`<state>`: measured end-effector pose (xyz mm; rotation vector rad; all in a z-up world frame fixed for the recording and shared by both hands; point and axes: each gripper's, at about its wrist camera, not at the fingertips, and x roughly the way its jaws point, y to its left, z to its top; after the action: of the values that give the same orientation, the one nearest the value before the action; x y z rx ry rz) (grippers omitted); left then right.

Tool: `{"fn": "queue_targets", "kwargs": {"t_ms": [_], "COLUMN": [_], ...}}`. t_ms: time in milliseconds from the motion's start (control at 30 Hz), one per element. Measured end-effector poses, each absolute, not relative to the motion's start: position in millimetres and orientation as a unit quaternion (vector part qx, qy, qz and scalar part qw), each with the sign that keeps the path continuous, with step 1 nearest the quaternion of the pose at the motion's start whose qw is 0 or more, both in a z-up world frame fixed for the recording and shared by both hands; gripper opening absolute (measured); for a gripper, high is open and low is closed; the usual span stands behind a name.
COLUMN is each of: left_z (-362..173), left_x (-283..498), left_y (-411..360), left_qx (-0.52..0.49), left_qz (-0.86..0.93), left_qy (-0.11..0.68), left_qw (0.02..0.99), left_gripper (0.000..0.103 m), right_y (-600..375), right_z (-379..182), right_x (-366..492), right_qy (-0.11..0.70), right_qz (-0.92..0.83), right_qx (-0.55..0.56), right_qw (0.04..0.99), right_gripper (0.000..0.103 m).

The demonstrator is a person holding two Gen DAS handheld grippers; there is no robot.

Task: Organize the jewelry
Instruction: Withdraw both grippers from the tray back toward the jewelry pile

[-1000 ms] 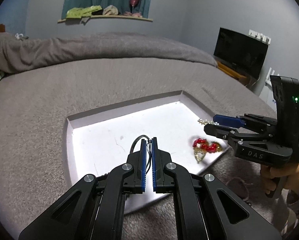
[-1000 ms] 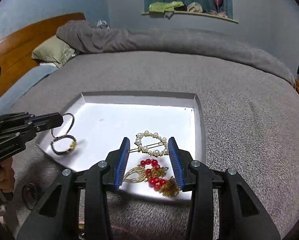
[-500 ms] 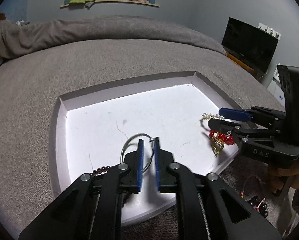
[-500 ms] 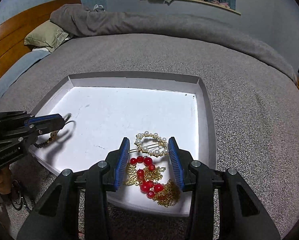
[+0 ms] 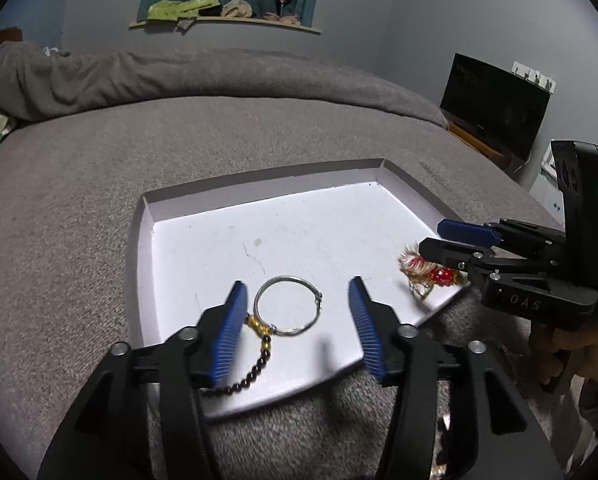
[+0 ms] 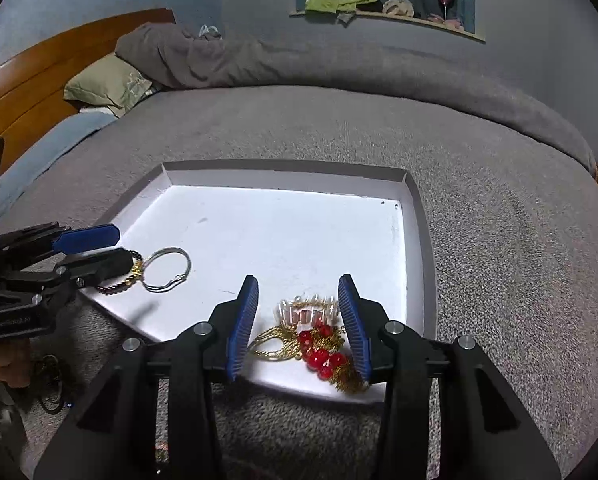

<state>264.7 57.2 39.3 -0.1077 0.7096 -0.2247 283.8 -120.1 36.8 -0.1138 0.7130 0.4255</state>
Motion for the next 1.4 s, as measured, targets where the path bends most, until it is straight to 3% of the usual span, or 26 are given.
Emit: {"fn": "queue_targets", "kwargs": {"t_ms": [233, 300, 600, 767, 1000, 1400], "left_z": [41.2, 40.8, 42.1, 44.7, 45.8, 22.5], "left_x": [242.7, 234.6, 200.9, 183.2, 161.0, 119.5], "left_y": [60.7, 62.9, 61.6, 59.9, 70.2, 69.9], "left_qx": [-0.058, -0.061, -0.061, -0.049, -0.066, -0.042], "left_qz": [-0.113, -0.114, -0.116, -0.095, -0.068, -0.082], "left_qy": [0.334, 0.332, 0.319, 0.299, 0.287, 0.305], "left_qw": [0.934, 0.934, 0.939, 0.948, 0.953, 0.948], "left_gripper": [0.066, 0.067, 0.072, 0.094, 0.097, 0.098], "right_y": [-131.9, -136.1, -155.9, -163.3, -170.7, -166.4], "right_z": [40.4, 42.0, 40.7, 40.9, 38.8, 24.8], "right_x": [264.0, 258.4, 229.6, 209.9, 184.9, 146.0], "right_qy": [0.327, 0.321, 0.308, 0.296, 0.279, 0.281], "right_qz": [0.208, 0.207, 0.212, 0.214, 0.213, 0.237], "right_qx": [-0.041, -0.035, -0.007, 0.002, 0.011, -0.004], "right_qw": [0.921, 0.923, 0.928, 0.931, 0.936, 0.930], "right_gripper": [0.044, 0.053, 0.055, 0.076, 0.096, 0.098]}}
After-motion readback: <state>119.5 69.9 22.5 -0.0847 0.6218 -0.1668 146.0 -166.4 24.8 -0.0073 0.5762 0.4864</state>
